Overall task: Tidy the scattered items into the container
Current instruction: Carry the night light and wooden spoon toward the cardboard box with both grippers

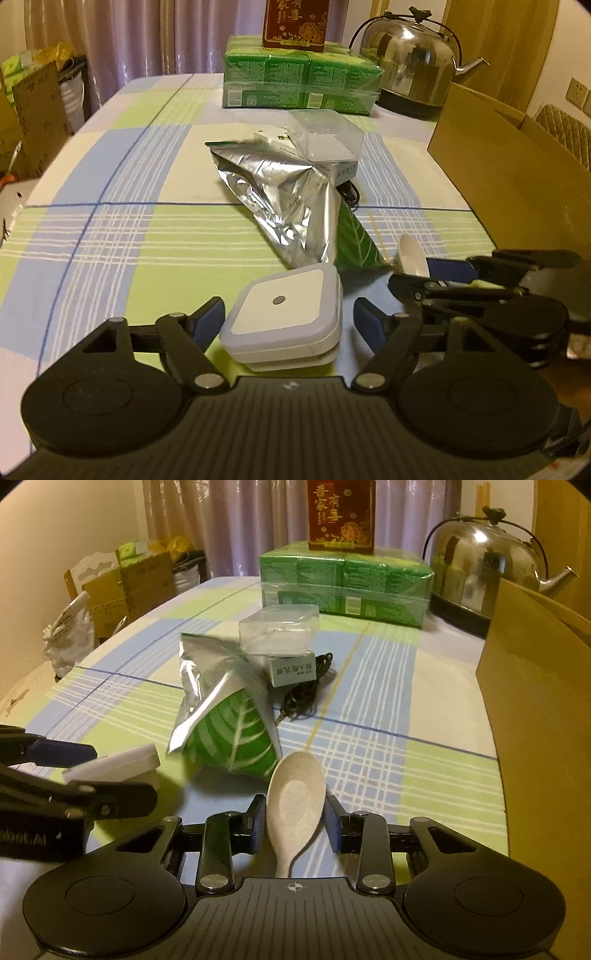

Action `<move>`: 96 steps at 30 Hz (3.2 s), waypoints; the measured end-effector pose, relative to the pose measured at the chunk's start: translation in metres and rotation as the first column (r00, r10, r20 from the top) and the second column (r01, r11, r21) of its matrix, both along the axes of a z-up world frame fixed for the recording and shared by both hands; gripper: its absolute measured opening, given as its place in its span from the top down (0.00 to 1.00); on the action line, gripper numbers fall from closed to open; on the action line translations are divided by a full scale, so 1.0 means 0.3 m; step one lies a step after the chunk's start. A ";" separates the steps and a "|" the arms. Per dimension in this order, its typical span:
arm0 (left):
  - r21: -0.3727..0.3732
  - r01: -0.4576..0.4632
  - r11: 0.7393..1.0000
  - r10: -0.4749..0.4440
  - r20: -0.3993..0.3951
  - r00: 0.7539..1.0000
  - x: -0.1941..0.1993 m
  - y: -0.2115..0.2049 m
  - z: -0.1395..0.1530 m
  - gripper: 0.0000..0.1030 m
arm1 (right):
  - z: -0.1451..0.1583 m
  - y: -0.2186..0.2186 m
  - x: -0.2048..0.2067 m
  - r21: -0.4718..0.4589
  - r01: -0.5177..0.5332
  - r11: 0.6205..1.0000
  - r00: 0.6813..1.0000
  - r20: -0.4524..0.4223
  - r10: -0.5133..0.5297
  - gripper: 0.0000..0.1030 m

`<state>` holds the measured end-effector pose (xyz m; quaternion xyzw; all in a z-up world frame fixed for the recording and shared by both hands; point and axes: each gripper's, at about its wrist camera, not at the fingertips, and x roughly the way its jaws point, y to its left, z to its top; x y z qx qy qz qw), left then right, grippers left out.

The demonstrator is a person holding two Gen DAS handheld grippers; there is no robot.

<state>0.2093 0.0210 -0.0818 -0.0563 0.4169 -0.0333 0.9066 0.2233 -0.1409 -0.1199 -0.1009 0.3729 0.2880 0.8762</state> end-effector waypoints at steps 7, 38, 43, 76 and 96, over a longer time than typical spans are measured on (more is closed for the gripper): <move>-0.085 -0.031 0.996 0.028 -0.036 0.999 0.013 0.039 0.005 0.24 | 0.008 -0.047 -0.044 -0.015 -0.001 1.000 1.000 0.004 0.001 0.70; -0.157 0.158 0.975 -0.181 -0.145 0.973 -0.048 0.058 0.004 0.23 | 0.001 -0.055 -0.086 -0.008 -0.002 1.000 1.000 -0.021 0.002 0.70; -0.160 0.183 0.970 -0.209 -0.167 0.963 -0.050 0.043 -0.022 0.34 | -0.001 -0.050 -0.081 -0.012 0.003 1.000 1.000 -0.018 -0.003 0.69; -0.107 0.154 0.982 -0.160 -0.050 0.986 -0.217 -0.097 0.118 0.40 | 0.229 -0.226 -0.256 0.045 0.106 0.993 0.990 0.092 -0.109 0.71; -0.095 0.177 0.980 -0.180 -0.020 0.984 -0.239 -0.143 0.172 0.40 | 0.294 -0.288 -0.305 0.087 0.125 0.988 0.982 0.130 -0.135 0.72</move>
